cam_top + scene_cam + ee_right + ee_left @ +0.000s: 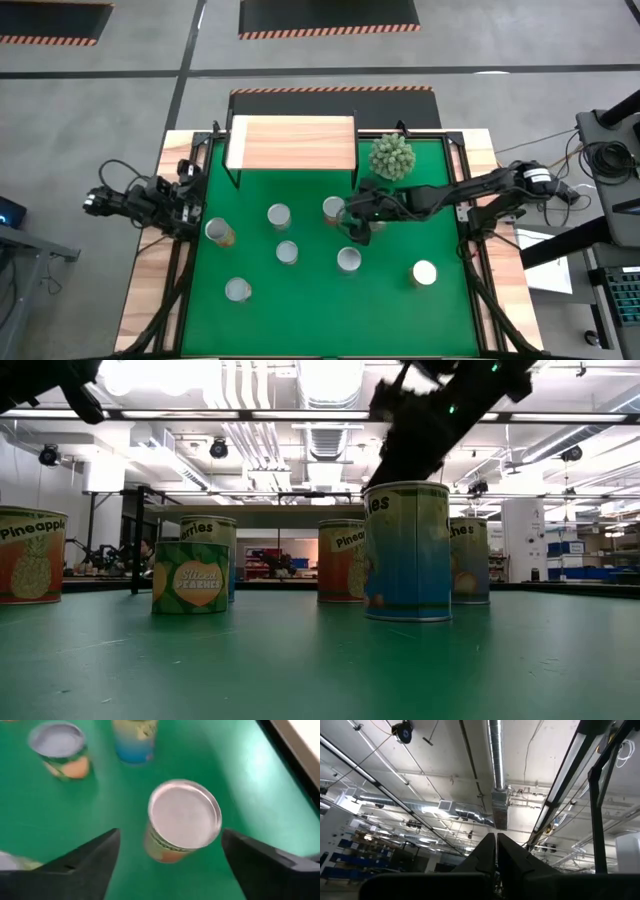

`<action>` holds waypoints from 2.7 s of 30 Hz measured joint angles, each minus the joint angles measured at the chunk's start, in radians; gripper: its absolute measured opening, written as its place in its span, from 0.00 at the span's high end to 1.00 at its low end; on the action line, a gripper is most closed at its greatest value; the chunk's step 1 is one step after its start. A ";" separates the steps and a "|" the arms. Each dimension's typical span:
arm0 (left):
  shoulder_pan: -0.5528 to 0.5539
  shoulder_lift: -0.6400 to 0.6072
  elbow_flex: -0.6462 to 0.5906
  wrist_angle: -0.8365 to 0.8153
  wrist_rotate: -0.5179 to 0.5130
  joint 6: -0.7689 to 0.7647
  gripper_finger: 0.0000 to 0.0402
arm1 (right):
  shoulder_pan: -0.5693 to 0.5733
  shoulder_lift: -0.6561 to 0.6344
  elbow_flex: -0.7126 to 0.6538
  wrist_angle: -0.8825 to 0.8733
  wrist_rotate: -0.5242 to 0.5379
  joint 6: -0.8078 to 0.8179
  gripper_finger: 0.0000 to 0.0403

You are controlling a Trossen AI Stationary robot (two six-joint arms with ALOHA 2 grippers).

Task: Pick and place cans onto a shelf
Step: Put the right canned pineapple on the shelf

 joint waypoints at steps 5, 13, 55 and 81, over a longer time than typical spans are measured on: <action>0.000 -0.001 0.000 0.017 -0.001 0.007 1.00 | -0.027 0.046 0.000 -0.001 -0.009 0.007 0.06; 0.000 -0.002 0.000 0.032 -0.001 0.025 1.00 | -0.041 0.093 -0.001 0.018 -0.027 0.004 0.06; 0.000 -0.003 0.000 0.045 0.000 0.051 1.00 | -0.023 0.023 0.254 -0.079 -0.078 0.164 0.36; 0.000 -0.004 0.000 0.055 0.000 0.051 1.00 | -0.243 0.384 0.846 -0.358 0.149 0.044 0.35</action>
